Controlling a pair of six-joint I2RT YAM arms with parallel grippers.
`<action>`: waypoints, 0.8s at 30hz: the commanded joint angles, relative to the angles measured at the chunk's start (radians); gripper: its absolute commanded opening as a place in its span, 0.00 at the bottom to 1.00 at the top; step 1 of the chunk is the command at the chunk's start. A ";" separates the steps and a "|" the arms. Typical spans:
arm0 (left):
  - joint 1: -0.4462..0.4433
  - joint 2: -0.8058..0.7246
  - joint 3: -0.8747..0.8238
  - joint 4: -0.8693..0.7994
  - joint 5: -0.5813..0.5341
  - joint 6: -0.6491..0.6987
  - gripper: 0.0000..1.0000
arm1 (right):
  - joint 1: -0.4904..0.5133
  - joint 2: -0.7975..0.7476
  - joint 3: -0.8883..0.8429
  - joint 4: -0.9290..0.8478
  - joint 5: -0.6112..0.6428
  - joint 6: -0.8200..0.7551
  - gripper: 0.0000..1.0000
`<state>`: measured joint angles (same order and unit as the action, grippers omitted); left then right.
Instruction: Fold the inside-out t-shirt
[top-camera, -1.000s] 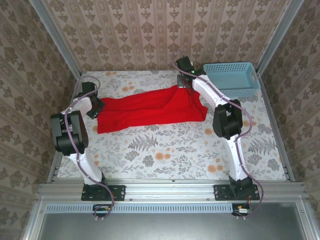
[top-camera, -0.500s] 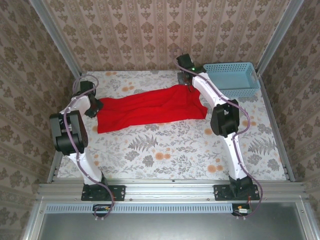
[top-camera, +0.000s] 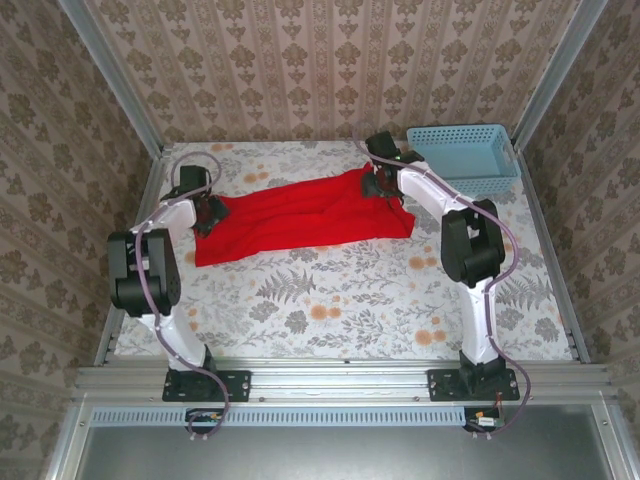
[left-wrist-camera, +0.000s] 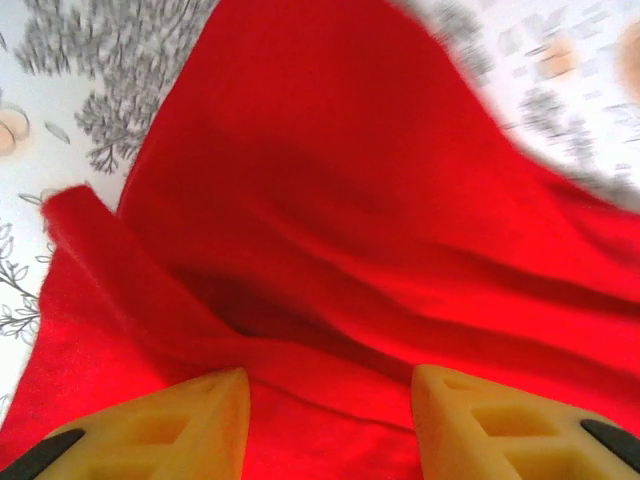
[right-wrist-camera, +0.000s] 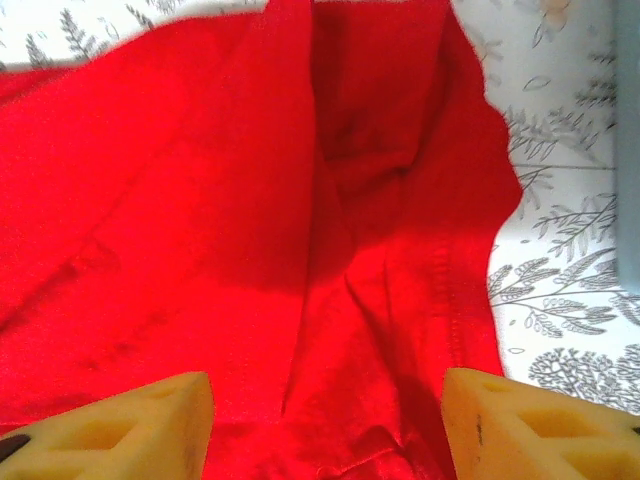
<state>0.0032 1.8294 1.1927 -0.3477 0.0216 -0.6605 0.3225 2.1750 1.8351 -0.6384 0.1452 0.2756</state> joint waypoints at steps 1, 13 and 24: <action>0.049 0.039 -0.022 0.027 0.048 0.013 0.47 | -0.014 0.048 0.013 0.030 -0.042 0.023 0.70; 0.107 0.056 -0.092 0.069 0.110 0.008 0.56 | -0.050 0.184 0.113 -0.062 -0.064 0.040 1.00; 0.106 0.012 -0.168 0.109 0.101 -0.029 0.57 | -0.024 0.264 0.178 -0.129 -0.098 0.091 0.90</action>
<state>0.1009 1.8412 1.0805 -0.1875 0.1287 -0.6617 0.2741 2.3833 1.9778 -0.7124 0.0967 0.3393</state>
